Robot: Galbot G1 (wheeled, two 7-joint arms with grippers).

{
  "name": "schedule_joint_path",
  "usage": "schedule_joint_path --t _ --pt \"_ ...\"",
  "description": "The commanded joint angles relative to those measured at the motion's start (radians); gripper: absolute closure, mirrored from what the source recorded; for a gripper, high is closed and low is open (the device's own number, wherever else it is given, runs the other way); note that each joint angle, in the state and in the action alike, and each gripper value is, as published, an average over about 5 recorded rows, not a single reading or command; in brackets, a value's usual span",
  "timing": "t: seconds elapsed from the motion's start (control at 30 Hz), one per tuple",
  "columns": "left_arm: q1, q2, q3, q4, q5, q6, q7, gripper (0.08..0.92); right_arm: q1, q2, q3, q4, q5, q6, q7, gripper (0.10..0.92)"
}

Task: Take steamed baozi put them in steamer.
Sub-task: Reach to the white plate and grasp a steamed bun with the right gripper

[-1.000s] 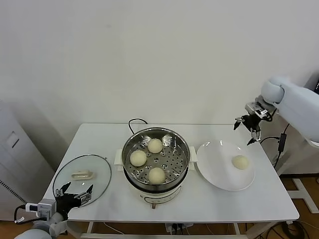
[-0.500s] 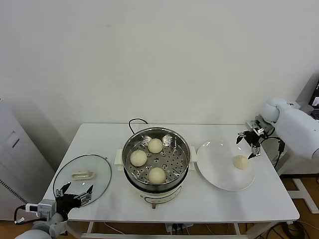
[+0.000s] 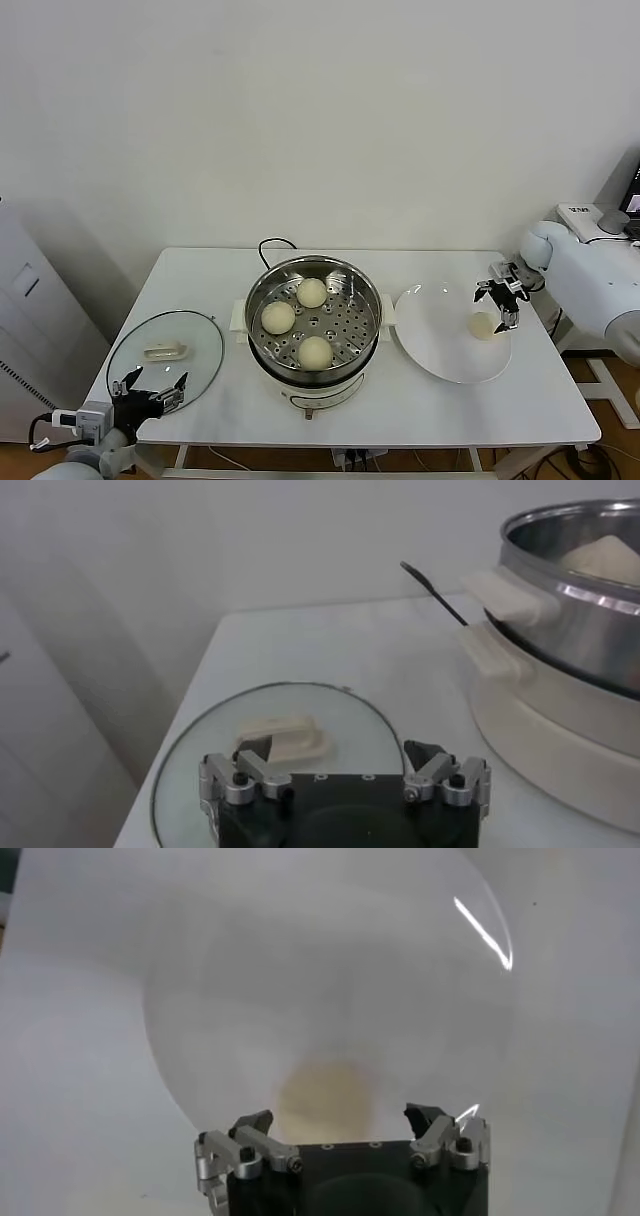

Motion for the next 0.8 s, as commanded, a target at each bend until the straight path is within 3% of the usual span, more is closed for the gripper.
schedule_joint_path --t 0.03,0.3,0.63,0.8 --pt "0.0 0.0 0.002 0.002 0.001 0.0 0.0 0.177 -0.044 0.027 0.081 -0.066 -0.07 0.012 0.032 0.203" --pt "-0.002 0.001 0.005 0.007 0.006 -0.002 0.001 0.177 -0.059 0.042 0.105 -0.078 -0.077 0.012 0.027 0.223" --pt "-0.002 -0.002 0.005 0.005 0.007 -0.003 0.0 0.177 -0.055 0.037 0.11 -0.073 -0.085 0.002 0.025 0.439" --pt "0.0 -0.007 0.005 0.004 0.009 0.0 -0.003 0.177 -0.026 0.005 0.033 -0.005 -0.009 -0.037 0.015 0.519"
